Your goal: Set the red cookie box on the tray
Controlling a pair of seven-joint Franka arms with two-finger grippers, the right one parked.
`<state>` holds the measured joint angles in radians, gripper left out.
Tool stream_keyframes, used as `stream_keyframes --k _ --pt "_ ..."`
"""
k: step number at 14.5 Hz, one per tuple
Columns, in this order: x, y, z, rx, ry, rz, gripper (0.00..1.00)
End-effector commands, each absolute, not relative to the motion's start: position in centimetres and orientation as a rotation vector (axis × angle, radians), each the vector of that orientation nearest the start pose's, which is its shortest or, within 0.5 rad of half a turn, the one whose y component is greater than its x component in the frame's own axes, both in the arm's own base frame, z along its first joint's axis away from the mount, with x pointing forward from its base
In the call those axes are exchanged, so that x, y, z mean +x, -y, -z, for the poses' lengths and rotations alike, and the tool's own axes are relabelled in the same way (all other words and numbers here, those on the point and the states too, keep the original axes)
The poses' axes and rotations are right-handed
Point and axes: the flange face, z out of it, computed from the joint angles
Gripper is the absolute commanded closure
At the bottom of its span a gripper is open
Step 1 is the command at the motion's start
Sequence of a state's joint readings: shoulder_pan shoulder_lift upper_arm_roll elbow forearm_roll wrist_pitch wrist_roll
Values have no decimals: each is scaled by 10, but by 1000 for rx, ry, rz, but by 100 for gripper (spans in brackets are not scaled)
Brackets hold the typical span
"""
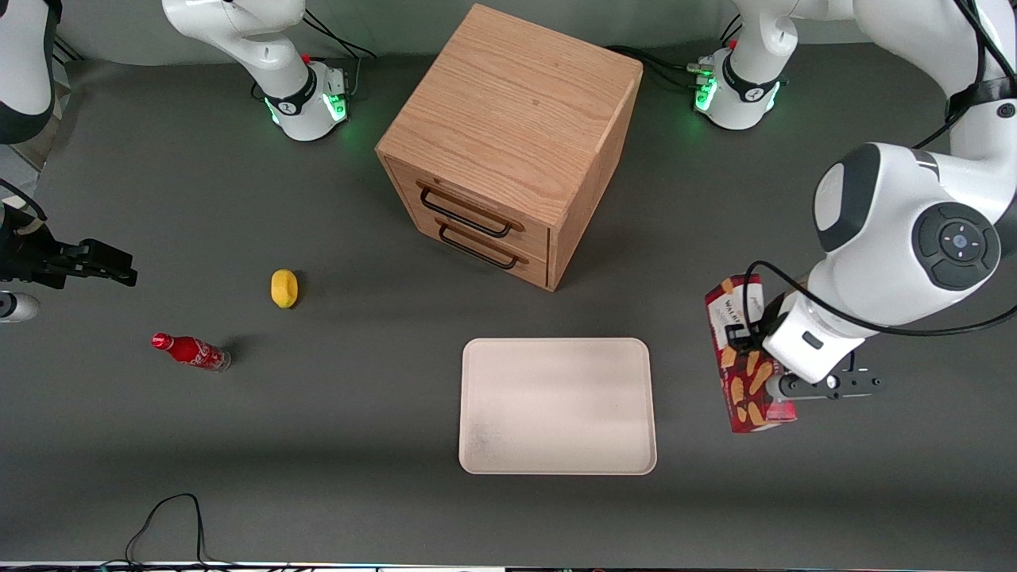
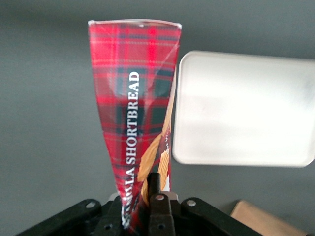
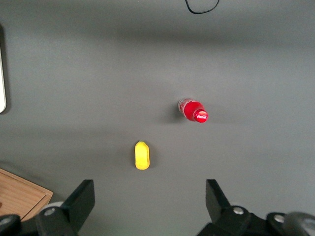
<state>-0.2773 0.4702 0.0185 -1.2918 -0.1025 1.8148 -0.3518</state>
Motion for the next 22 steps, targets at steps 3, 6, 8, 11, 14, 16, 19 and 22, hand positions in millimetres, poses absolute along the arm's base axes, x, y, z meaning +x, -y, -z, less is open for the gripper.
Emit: stream_keyframes --k 3,6,8,11,14,16,19,22 --pt "708 279 -397 -3205 178 61 100" --pt "710 304 -327 -3184 120 64 100" --pt "711 304 -295 -3166 106 53 100" --pt "707 301 -260 -3161 90 77 100" --pt "706 298 -244 -3166 90 111 70" --pt "702 299 -249 -3156 58 115 0" --pt "702 278 -300 -3163 100 154 0" --pt "674 213 -379 -3179 133 177 0"
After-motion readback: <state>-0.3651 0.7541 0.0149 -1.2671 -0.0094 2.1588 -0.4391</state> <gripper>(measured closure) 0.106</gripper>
